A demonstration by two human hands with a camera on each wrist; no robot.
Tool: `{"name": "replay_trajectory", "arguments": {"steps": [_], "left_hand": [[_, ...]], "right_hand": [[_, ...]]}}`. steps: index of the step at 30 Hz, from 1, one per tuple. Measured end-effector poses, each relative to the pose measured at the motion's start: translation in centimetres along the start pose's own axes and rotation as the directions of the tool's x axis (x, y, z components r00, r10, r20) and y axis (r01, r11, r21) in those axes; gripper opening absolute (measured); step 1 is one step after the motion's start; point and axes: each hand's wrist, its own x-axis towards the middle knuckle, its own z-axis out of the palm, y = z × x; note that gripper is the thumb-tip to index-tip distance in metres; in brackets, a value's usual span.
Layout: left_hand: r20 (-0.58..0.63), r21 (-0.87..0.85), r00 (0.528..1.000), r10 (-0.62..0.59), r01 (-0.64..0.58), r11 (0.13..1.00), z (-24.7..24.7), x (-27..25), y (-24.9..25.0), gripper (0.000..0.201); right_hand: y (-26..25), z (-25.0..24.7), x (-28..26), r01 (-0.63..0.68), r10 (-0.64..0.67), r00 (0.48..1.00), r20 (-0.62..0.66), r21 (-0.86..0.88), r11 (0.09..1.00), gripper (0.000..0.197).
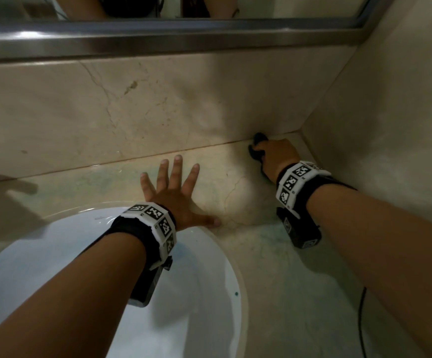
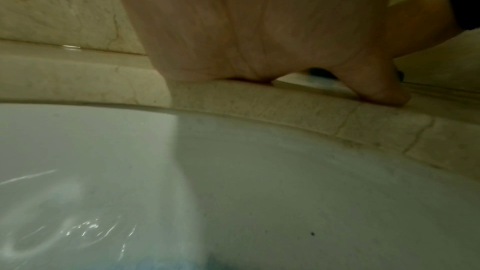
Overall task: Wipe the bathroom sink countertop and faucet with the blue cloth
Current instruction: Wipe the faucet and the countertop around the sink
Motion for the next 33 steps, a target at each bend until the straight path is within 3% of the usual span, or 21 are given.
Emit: {"name": "replay_trajectory", "arguments": {"steps": [3, 11, 13, 15, 17, 19, 21, 22, 25, 28, 30, 33], "left_hand": [[0.006, -0.005, 1.000, 0.001, -0.001, 1.000, -0.1, 0.0, 0.0, 0.125], [0.020, -0.012, 1.000, -0.010, 0.010, 1.000, -0.3, -0.1, 0.2, 0.125], [0.019, -0.005, 1.000, -0.012, 0.012, 1.000, -0.4, -0.2, 0.3, 0.125], [0.016, -0.006, 1.000, -0.006, 0.006, 1.000, -0.3, -0.2, 0.2, 0.125], [0.009, -0.010, 1.000, 0.004, -0.004, 1.000, -0.2, -0.1, 0.1, 0.126], [0.011, -0.013, 1.000, 0.007, -0.007, 1.000, -0.2, -0.1, 0.0, 0.126], [0.019, -0.011, 1.000, 0.007, -0.006, 1.000, -0.3, -0.1, 0.1, 0.126], [0.024, -0.010, 1.000, 0.006, -0.006, 1.000, -0.4, -0.2, 0.1, 0.125], [0.034, -0.004, 0.999, 0.008, -0.008, 1.000, -0.5, -0.2, 0.1, 0.125], [0.035, -0.004, 0.999, 0.006, -0.005, 1.000, -0.4, -0.1, 0.1, 0.125], [0.029, -0.003, 1.000, 0.008, -0.008, 1.000, -0.3, -0.1, 0.1, 0.125], [0.024, -0.008, 1.000, 0.010, -0.010, 1.000, -0.2, 0.0, 0.0, 0.125]], "right_hand": [[0.4, 0.7, -0.6, -0.007, 0.010, 0.993, -0.122, 0.020, 1.000, 0.042], [-2.2, 2.6, -2.7, 0.197, -0.192, 0.980, -0.056, 0.109, 0.974, 0.042], [-2.8, 2.7, -2.3, 0.176, -0.174, 0.984, -0.028, 0.172, 0.969, 0.035], [-3.1, 1.7, -1.4, 0.040, -0.048, 0.999, 0.013, 0.353, 0.935, 0.014], [-2.3, 0.5, -0.4, -0.018, 0.024, 1.000, -0.009, 0.414, 0.910, 0.014], [-0.7, -0.6, 0.0, -0.054, 0.083, 0.995, -0.064, 0.362, 0.931, 0.016], [1.6, -1.1, 0.4, -0.020, 0.029, 0.989, -0.148, 0.066, 0.998, 0.034], [2.7, -1.1, 0.5, -0.035, 0.032, 0.993, -0.115, -0.023, 0.999, 0.038], [4.0, -0.9, 0.6, -0.090, 0.093, 0.994, 0.052, -0.054, 0.994, 0.045], [4.6, -0.7, 0.3, -0.058, 0.058, 0.997, 0.046, -0.011, 0.998, 0.051], [4.8, -0.7, 0.0, -0.066, 0.064, 0.990, 0.129, 0.009, 0.998, 0.060], [4.6, -0.2, -0.3, -0.048, 0.056, 0.989, 0.134, -0.063, 0.997, 0.073]]}}
